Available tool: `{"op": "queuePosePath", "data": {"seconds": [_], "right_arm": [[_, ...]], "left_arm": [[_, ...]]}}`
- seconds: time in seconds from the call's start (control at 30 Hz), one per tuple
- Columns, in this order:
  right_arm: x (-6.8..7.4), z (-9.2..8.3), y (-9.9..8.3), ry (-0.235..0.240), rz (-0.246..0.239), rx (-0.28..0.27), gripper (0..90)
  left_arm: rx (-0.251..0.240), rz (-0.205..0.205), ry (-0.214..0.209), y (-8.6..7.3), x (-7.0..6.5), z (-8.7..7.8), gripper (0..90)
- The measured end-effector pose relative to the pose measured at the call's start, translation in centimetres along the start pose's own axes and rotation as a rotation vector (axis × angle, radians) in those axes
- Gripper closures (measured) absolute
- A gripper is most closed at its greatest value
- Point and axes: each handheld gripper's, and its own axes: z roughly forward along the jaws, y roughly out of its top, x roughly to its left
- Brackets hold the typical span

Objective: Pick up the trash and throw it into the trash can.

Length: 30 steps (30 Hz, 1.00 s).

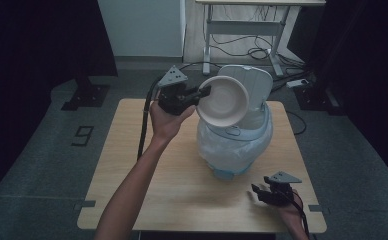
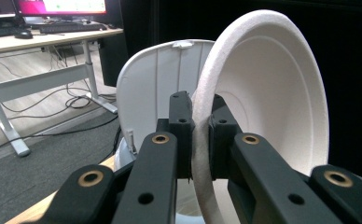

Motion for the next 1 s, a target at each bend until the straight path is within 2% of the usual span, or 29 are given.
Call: {"op": "queuePosePath", "data": {"seconds": [0.17, 0.33, 0.63, 1.0], "right_arm": [[0.0, 0.0, 0.0, 0.002, -0.001, 0.001, 37.0], [0.0, 0.0, 0.0, 0.004, -0.002, 0.001, 37.0], [0.0, 0.2, -0.1, 0.007, -0.006, 0.004, 37.0], [-0.1, 0.2, -0.1, 0.007, -0.005, 0.009, 37.0]], "left_arm": [[-0.004, -0.007, -0.007, 0.2, 0.0, 1.0, 82.9], [0.006, 0.011, 0.003, 0.6, 0.0, 2.3, 82.8], [0.018, 0.019, 0.013, 1.0, 0.3, 4.6, 82.8], [0.037, -0.001, 0.016, 0.6, 1.1, 7.2, 82.8]]}}
